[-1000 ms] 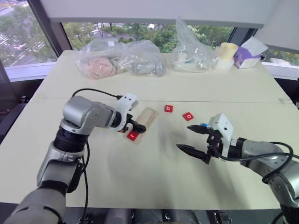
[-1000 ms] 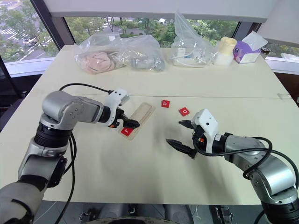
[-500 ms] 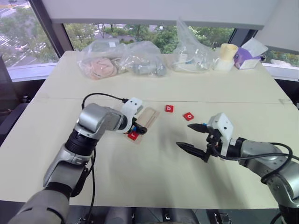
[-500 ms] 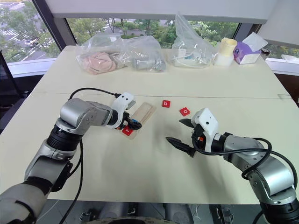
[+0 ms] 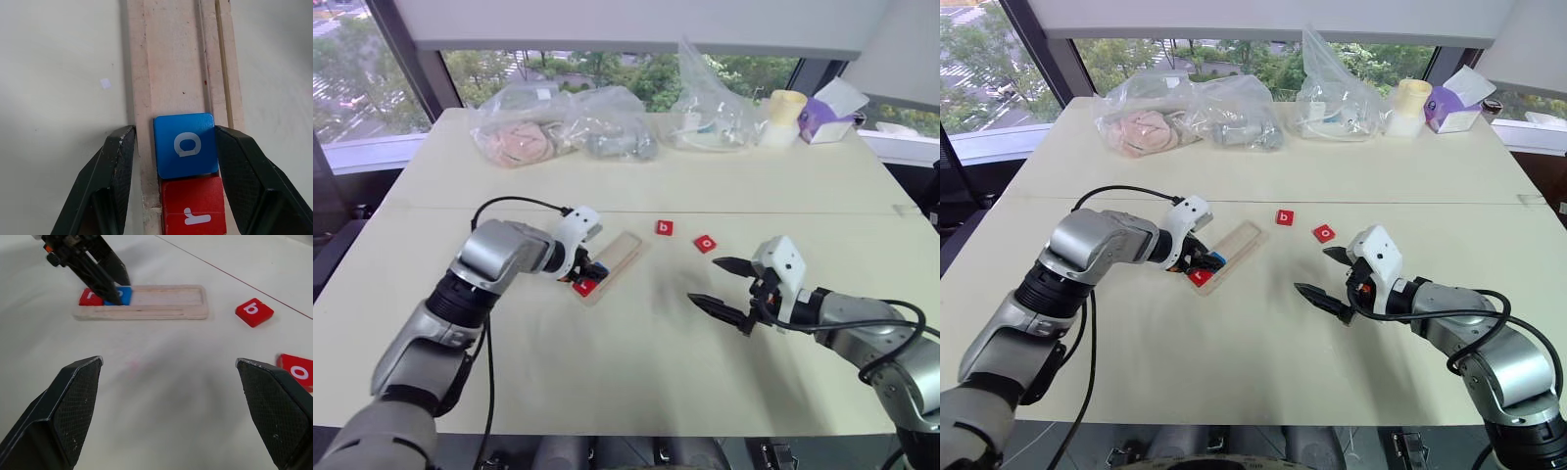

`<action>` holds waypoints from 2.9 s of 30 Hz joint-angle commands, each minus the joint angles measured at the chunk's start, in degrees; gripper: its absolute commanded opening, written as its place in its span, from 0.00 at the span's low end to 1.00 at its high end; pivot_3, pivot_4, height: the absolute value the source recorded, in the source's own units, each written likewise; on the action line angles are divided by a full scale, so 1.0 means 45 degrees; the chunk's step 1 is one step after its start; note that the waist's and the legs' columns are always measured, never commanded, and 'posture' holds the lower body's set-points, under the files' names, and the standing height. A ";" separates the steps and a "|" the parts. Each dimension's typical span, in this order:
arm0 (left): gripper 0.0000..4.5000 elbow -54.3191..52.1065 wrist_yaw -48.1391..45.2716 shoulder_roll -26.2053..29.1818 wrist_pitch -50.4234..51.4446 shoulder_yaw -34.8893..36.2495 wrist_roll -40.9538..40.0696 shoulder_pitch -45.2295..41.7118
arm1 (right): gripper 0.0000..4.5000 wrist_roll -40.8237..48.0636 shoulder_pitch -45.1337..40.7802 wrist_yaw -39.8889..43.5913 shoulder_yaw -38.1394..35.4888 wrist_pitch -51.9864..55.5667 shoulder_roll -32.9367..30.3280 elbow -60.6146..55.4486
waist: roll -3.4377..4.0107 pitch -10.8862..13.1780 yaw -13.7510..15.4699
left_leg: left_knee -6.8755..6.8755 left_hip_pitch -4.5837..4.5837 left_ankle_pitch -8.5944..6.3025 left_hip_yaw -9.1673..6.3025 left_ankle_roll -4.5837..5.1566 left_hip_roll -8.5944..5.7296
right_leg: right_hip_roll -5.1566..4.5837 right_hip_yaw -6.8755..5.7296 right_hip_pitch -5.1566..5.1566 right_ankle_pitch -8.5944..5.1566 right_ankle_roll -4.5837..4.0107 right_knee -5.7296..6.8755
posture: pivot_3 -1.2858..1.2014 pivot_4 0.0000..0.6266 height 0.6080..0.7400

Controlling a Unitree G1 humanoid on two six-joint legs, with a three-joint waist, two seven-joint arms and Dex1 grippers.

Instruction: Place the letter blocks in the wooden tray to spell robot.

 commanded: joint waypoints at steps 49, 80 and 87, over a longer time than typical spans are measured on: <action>0.99 -0.1331 -0.5972 0.2070 -0.5512 0.6692 -0.0155 0.2584 | 1.00 0.0931 -0.1547 -0.0355 -0.0710 0.0522 0.1072 0.0932 | 0.0011 0.0021 -0.0204 | -0.0006 -0.0007 0.0029 0.0026 0.0079 0.0018 | 0.0019 0.0015 -0.0007 0.0043 0.0035 -0.0032 | 0.52 0.24 0.99; 0.99 -0.7271 -0.2690 0.3889 -0.4702 0.9229 -0.2998 0.7499 | 1.00 -0.7791 -1.3798 0.4794 0.5791 -0.7046 0.4081 2.0703 | 0.0007 0.0091 -0.0367 | -0.0209 -0.0027 0.0102 0.0046 -0.0050 -0.0002 | -0.0069 -0.0017 -0.0118 0.0103 -0.0073 -0.0077 | 0.52 0.24 0.99; 0.99 -0.7397 -0.2284 0.3778 -0.4708 0.9188 -0.3151 0.7711 | 1.00 -0.8552 -1.4572 0.4926 0.5422 -0.8603 0.4818 2.2639 | 0.0012 0.0094 -0.0561 | -0.0248 -0.0027 0.0121 0.0063 -0.0078 0.0006 | -0.0066 -0.0026 -0.0159 0.0108 -0.0067 -0.0054 | 0.52 0.24 0.99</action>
